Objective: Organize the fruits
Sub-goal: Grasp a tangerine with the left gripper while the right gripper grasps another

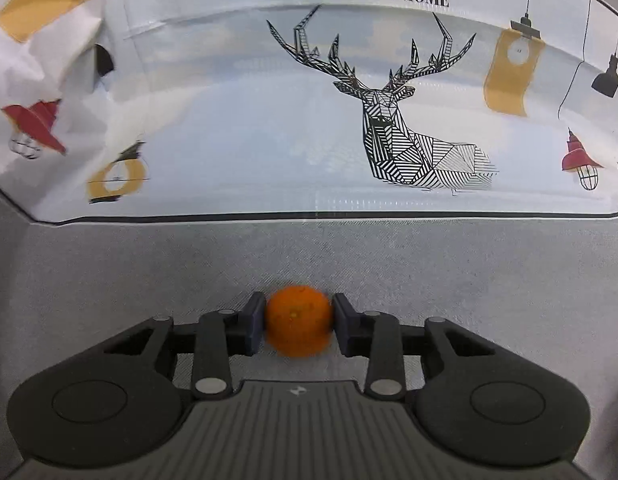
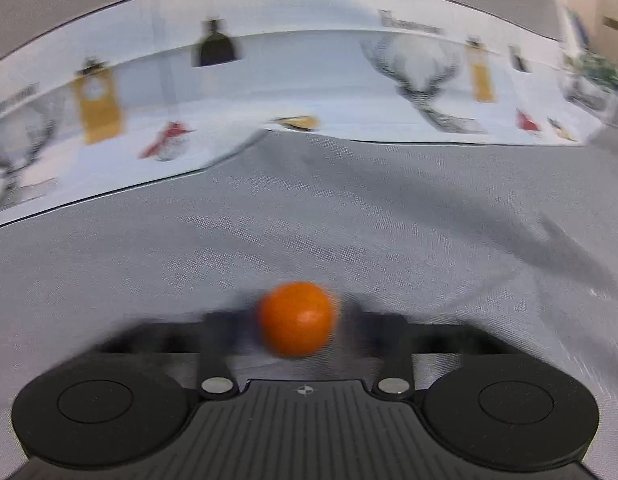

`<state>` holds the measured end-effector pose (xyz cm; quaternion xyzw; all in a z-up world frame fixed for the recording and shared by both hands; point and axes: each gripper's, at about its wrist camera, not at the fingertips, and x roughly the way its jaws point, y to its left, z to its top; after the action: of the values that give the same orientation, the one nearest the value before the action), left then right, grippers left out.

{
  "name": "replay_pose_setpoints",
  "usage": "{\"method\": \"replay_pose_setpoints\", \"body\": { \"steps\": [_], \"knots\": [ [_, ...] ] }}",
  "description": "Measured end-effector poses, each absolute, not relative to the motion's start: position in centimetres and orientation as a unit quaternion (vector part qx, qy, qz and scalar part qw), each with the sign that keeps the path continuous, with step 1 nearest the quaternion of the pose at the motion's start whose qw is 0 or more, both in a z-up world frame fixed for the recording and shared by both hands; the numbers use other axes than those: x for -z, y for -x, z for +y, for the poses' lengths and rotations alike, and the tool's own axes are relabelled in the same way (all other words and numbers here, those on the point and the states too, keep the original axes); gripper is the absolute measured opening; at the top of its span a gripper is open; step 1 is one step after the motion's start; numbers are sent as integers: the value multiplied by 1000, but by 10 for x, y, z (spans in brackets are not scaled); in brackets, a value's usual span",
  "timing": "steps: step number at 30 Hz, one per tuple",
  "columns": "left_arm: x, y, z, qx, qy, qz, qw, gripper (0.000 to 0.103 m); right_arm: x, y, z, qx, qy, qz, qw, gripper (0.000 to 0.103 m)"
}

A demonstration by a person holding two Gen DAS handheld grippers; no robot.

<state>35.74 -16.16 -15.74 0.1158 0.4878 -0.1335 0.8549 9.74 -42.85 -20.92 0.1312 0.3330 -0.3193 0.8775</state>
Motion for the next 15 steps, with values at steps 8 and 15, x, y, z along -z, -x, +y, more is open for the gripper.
{"method": "replay_pose_setpoints", "body": {
  "steps": [8, 15],
  "knots": [
    [83, -282, -149, 146, -118, 459, 868, 39, 158, -75, -400, 292, -175, 341, 876, 38],
    [12, -181, -110, 174, -119, 451, 867, 39, 89, -15, -340, 214, -209, 336, 893, 38]
  ]
}}
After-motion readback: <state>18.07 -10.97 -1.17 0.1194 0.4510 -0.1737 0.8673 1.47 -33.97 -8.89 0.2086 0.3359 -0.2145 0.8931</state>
